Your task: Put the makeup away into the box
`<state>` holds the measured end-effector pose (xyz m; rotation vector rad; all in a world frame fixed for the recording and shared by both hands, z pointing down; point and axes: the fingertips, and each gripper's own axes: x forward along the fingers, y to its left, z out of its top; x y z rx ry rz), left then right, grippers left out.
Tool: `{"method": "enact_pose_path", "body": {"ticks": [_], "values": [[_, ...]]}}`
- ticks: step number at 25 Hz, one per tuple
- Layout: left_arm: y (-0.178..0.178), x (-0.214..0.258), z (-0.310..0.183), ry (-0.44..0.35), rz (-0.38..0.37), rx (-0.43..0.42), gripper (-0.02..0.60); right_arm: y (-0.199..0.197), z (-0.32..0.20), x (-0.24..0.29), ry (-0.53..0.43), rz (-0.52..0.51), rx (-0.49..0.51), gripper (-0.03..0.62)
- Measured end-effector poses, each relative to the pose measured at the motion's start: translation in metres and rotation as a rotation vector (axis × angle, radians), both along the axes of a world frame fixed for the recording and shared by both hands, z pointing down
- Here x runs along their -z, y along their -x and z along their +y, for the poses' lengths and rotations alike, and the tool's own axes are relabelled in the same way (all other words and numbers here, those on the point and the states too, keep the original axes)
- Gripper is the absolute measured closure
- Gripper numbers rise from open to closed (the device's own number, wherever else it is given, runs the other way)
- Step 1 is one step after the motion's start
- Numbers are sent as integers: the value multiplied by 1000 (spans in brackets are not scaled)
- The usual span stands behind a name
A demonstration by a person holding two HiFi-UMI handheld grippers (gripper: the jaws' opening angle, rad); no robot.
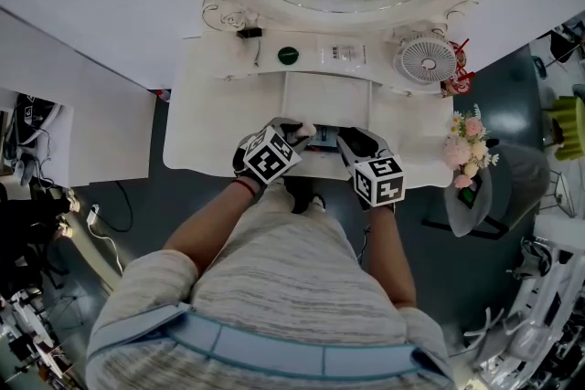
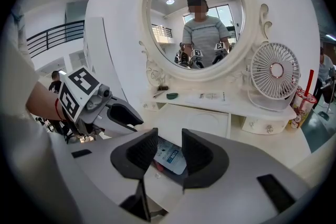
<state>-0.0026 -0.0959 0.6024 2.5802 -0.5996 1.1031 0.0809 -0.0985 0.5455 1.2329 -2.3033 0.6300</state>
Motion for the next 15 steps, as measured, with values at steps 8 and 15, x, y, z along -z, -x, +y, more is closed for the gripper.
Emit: {"method": "enact_pose_path", "body": {"ticks": [8,15], "values": [[-1,-9,5,31,22,-17,375,2,-1,1,-3,1,4,471],[0,-3,3,23,32,-16,362,4,-3,4,-10,0,4,471]]}}
